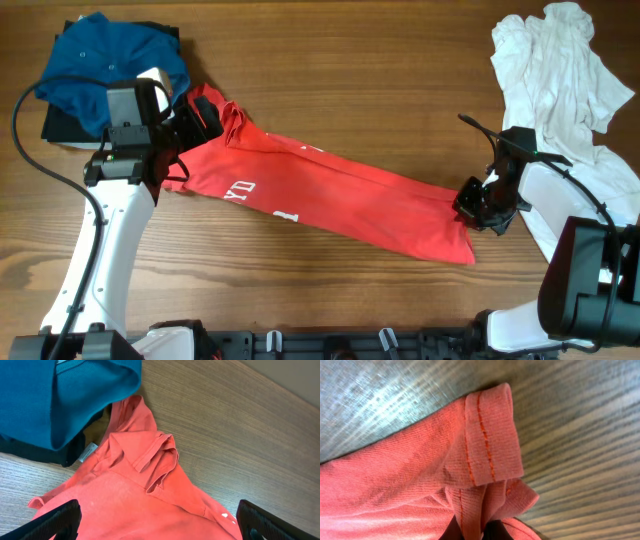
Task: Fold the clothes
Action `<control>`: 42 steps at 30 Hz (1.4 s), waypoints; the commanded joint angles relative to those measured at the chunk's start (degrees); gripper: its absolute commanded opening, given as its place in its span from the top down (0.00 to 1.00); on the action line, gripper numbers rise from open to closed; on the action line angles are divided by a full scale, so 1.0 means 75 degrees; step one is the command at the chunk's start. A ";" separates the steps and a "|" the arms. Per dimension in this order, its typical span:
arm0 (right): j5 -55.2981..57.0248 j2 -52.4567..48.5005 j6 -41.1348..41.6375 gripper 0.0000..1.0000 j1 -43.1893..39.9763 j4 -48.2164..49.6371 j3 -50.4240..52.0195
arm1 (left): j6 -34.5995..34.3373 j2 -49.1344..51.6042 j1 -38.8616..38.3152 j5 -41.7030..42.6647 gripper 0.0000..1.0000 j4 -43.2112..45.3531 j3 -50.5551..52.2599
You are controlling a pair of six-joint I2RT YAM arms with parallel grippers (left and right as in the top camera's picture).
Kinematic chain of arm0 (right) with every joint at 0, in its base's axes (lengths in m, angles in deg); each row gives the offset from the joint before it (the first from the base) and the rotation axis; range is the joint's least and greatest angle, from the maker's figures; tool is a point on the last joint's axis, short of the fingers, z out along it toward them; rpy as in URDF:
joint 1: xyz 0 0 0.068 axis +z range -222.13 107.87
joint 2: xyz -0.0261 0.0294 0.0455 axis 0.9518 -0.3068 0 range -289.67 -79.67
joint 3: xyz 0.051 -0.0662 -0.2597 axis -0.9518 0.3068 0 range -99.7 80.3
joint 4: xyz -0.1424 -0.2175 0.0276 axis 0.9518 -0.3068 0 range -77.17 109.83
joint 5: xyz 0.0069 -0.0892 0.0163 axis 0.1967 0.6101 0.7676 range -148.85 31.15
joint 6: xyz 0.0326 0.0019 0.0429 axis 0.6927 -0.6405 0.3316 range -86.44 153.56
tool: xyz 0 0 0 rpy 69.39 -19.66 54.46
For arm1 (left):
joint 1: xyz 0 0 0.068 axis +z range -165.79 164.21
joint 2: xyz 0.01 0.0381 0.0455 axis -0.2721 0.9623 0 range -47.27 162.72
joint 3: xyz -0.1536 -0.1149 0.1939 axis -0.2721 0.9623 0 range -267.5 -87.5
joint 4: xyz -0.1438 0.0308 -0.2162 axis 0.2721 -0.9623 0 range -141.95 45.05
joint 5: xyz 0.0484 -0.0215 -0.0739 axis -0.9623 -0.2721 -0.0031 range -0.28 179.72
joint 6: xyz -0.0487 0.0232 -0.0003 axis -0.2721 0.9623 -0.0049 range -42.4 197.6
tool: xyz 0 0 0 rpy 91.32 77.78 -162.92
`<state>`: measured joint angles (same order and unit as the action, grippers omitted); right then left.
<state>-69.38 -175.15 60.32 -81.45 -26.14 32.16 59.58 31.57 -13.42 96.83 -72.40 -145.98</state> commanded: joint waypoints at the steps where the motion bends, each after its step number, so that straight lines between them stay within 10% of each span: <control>1: 0.0554 -0.0169 -0.0402 0.96 -0.0306 0.0382 -0.0300 | 0.0154 -0.0012 0.0020 -0.0050 0.00 0.0020 -0.0117; 15: -0.0796 -0.0166 -0.2637 0.96 -0.1775 -0.1265 -0.2812 | 0.0152 -0.0012 0.0020 -0.0047 0.02 -0.0128 -0.0105; 42: -0.1635 -0.0356 -0.0420 0.96 0.3558 0.0052 -0.3687 | 0.0154 -0.0012 0.0020 -0.0047 0.03 -0.0262 -0.0105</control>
<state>-80.35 -176.71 55.05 -56.17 -26.80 5.67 59.58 31.57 -13.42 96.83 -74.54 -145.98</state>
